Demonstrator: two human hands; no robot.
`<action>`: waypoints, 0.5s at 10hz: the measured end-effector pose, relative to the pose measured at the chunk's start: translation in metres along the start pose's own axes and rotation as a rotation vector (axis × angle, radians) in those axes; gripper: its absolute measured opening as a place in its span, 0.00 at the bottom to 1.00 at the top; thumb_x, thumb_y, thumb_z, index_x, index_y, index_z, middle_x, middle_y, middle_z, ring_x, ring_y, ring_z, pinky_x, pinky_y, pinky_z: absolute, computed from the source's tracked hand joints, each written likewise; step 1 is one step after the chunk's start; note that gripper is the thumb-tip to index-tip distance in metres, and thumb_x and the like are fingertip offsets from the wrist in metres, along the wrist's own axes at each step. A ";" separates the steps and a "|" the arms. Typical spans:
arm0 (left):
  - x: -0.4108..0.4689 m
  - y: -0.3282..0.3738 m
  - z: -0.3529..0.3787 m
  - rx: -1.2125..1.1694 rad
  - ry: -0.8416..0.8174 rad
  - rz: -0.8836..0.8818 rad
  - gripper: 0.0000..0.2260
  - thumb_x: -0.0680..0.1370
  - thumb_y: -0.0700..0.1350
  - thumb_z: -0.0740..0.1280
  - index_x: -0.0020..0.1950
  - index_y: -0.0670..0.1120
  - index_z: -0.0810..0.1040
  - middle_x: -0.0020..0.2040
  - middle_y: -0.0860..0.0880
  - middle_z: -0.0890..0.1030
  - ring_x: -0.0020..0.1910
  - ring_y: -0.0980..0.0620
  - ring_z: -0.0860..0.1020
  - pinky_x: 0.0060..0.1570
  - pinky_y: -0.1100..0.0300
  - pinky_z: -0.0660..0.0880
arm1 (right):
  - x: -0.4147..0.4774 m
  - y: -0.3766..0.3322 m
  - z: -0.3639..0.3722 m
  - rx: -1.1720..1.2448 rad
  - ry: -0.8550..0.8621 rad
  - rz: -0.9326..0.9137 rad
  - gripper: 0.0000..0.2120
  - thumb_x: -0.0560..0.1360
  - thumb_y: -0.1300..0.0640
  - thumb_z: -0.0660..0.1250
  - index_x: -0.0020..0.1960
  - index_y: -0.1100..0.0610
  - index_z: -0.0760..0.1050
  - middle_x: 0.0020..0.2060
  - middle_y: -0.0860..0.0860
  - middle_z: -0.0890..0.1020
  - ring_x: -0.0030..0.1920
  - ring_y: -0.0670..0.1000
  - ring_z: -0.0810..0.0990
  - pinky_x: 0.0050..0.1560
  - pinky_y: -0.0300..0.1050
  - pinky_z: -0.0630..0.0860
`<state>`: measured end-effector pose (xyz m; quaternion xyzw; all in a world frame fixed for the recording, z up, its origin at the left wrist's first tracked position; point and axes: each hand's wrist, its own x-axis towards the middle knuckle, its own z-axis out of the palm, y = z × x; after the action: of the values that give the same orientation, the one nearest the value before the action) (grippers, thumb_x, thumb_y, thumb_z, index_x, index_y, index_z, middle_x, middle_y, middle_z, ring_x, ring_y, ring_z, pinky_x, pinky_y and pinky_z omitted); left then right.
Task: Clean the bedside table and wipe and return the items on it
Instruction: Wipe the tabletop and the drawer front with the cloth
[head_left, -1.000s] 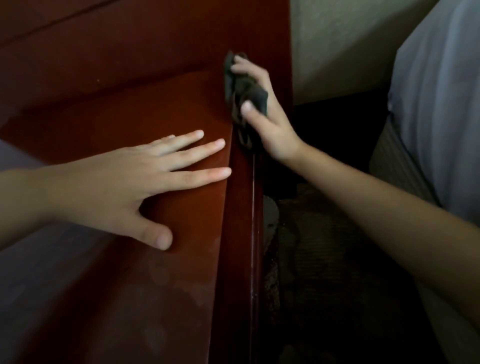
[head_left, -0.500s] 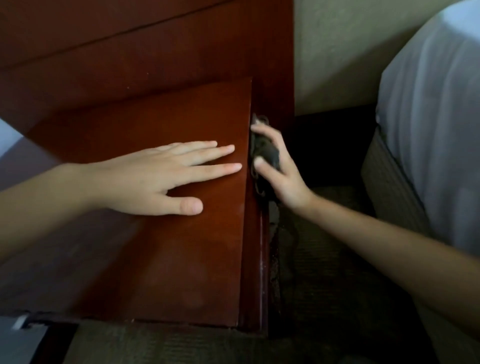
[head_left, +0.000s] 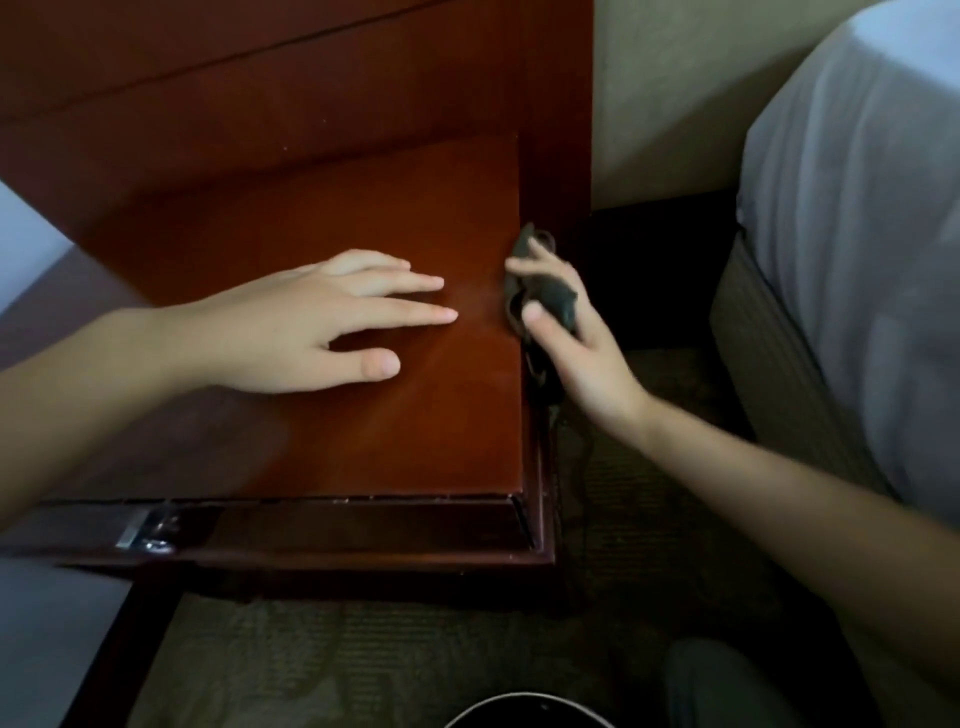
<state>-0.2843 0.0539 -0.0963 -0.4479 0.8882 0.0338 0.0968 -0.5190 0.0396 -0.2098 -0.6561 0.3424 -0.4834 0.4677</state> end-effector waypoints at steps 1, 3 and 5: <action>-0.008 0.012 -0.001 -0.052 0.060 -0.005 0.30 0.72 0.69 0.48 0.72 0.60 0.62 0.75 0.58 0.59 0.72 0.61 0.55 0.66 0.59 0.55 | -0.044 -0.031 0.006 -0.066 -0.063 -0.081 0.15 0.72 0.44 0.61 0.58 0.44 0.72 0.70 0.46 0.65 0.72 0.43 0.59 0.71 0.45 0.59; -0.021 0.013 -0.009 -0.041 0.142 0.010 0.19 0.75 0.52 0.55 0.66 0.61 0.69 0.68 0.66 0.63 0.68 0.66 0.53 0.64 0.54 0.62 | -0.056 -0.072 0.005 -0.534 -0.234 -0.366 0.13 0.68 0.48 0.64 0.48 0.54 0.80 0.55 0.50 0.80 0.64 0.48 0.71 0.69 0.36 0.59; -0.023 0.015 -0.003 -0.205 0.136 0.022 0.13 0.76 0.52 0.61 0.58 0.67 0.70 0.61 0.72 0.65 0.65 0.64 0.60 0.63 0.51 0.67 | -0.062 -0.100 0.007 -0.495 -0.393 -0.400 0.05 0.71 0.56 0.68 0.44 0.57 0.79 0.41 0.49 0.82 0.47 0.47 0.80 0.52 0.47 0.73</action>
<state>-0.2834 0.0809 -0.0890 -0.4470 0.8894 0.0951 -0.0105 -0.5312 0.1297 -0.1357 -0.8834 0.2177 -0.3327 0.2479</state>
